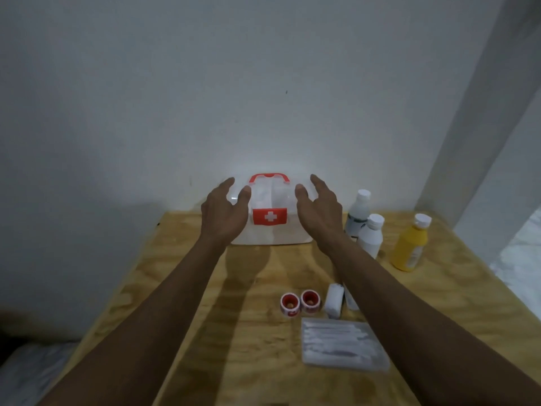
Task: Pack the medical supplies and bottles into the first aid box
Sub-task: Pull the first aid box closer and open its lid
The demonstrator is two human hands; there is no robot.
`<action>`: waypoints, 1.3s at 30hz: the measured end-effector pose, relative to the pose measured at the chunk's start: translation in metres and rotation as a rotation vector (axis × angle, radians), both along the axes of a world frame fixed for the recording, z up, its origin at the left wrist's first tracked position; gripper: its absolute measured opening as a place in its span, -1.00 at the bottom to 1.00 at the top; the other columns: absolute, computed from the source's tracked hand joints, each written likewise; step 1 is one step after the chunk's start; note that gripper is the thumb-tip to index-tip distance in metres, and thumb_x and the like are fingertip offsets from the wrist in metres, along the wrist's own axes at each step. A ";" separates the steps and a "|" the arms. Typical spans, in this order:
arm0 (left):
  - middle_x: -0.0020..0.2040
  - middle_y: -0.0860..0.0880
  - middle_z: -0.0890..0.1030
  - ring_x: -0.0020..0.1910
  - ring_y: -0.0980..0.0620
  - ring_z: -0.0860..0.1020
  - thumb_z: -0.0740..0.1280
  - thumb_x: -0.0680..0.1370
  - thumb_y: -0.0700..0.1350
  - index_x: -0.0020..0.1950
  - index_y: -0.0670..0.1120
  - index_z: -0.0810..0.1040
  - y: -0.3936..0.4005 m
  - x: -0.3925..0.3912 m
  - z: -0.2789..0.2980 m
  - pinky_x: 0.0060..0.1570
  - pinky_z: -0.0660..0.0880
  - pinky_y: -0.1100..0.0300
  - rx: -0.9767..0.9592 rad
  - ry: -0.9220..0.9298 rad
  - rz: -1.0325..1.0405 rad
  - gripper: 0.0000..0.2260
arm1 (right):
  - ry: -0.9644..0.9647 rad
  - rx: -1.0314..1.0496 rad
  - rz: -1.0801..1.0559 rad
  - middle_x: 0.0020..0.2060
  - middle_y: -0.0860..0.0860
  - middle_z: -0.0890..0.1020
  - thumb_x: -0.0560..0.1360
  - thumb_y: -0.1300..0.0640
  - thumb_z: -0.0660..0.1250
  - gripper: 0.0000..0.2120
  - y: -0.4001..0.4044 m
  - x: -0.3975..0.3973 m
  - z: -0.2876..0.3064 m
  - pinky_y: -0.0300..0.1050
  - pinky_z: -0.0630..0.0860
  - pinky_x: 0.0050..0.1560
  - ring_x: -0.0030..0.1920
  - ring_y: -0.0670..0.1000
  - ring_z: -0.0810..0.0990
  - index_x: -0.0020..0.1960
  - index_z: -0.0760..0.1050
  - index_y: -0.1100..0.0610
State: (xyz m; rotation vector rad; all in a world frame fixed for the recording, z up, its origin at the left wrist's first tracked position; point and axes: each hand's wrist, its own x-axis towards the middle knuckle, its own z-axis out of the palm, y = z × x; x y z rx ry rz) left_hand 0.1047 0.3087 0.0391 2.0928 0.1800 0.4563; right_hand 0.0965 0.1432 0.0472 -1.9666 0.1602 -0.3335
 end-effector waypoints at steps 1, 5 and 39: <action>0.50 -0.06 0.37 0.43 -0.15 0.38 0.24 0.58 0.17 0.48 0.04 0.35 0.000 -0.001 -0.001 0.32 0.43 -0.19 0.002 -0.001 0.002 -0.51 | -0.001 0.000 0.001 0.53 0.01 0.27 0.64 -0.08 0.15 -0.50 0.000 -0.002 0.000 0.03 0.29 0.42 0.49 0.10 0.28 0.54 0.20 -0.01; 0.50 -0.06 0.37 0.41 -0.17 0.40 0.25 0.58 0.17 0.48 0.05 0.34 0.001 -0.010 -0.003 0.28 0.45 -0.23 0.006 0.009 -0.002 -0.51 | 0.005 -0.006 -0.002 0.53 0.01 0.25 0.64 -0.08 0.14 -0.50 0.001 -0.013 -0.001 0.04 0.29 0.42 0.50 0.10 0.27 0.55 0.18 -0.02; 0.59 -0.06 0.17 0.54 -0.12 0.18 0.21 0.56 0.25 0.49 0.09 0.35 0.000 -0.026 0.006 0.45 0.17 -0.12 0.188 0.106 -0.032 -0.47 | 0.267 0.841 -0.435 0.30 0.12 0.43 0.46 0.09 0.47 -0.34 0.082 -0.073 -0.006 0.08 0.60 0.15 0.08 0.11 0.51 0.34 0.08 -0.05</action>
